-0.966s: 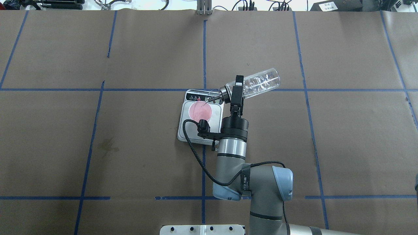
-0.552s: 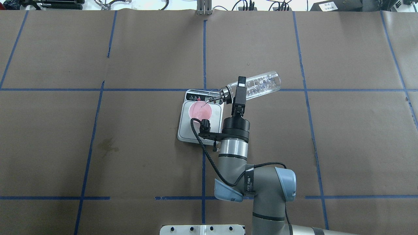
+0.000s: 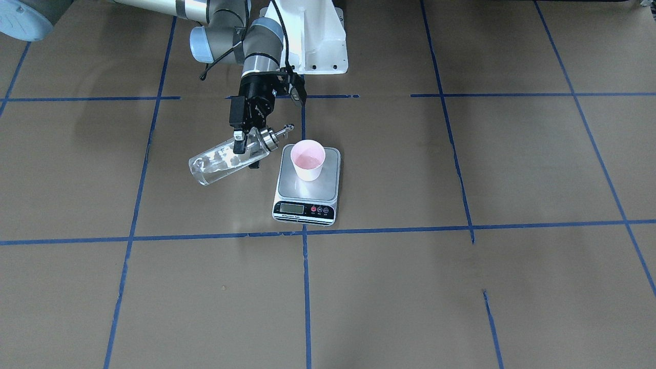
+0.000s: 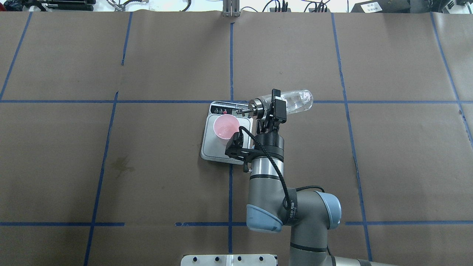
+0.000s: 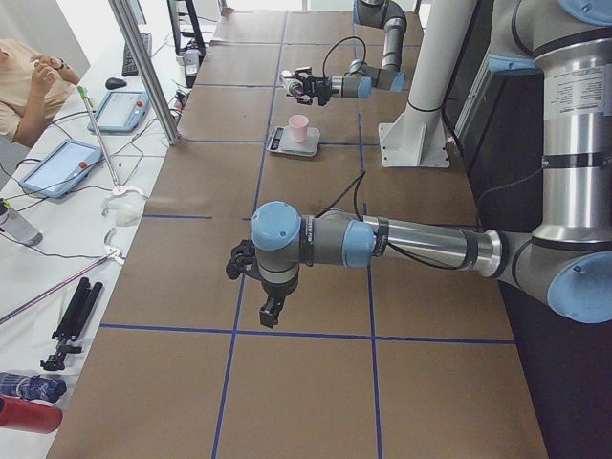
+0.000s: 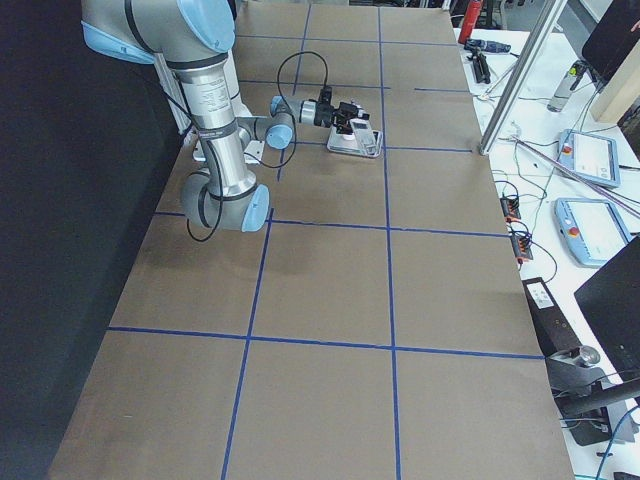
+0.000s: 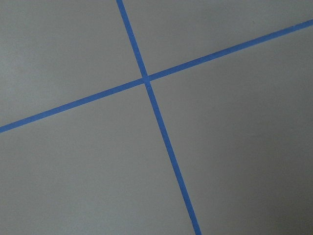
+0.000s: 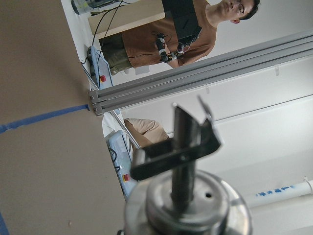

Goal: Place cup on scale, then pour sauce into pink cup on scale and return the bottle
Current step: 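Rotate the bottle upright with the right gripper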

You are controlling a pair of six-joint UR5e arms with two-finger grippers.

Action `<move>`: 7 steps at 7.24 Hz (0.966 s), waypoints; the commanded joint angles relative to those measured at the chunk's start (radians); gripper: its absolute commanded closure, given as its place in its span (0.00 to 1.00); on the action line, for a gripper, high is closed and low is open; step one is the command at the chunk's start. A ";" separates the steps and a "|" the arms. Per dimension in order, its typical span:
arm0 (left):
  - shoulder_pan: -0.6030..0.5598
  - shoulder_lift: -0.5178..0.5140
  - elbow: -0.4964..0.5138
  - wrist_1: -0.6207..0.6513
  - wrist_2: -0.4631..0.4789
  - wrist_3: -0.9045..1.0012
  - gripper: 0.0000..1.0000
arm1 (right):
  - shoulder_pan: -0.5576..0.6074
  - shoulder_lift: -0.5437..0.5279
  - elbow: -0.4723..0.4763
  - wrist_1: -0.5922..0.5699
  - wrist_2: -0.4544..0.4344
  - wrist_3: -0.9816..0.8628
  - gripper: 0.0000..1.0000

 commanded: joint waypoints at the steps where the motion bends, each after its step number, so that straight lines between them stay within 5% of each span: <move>1: 0.000 0.000 0.000 0.000 0.000 0.000 0.00 | 0.003 -0.001 0.054 0.191 0.110 0.003 1.00; 2: 0.000 0.000 0.000 0.000 0.000 0.000 0.00 | 0.004 -0.001 0.054 0.285 0.151 0.043 1.00; 5: 0.002 -0.002 0.000 0.000 0.000 0.000 0.00 | 0.009 -0.003 0.089 0.298 0.329 0.452 1.00; 7: 0.002 -0.002 0.001 -0.002 0.000 0.000 0.00 | 0.027 -0.041 0.120 0.297 0.353 0.673 1.00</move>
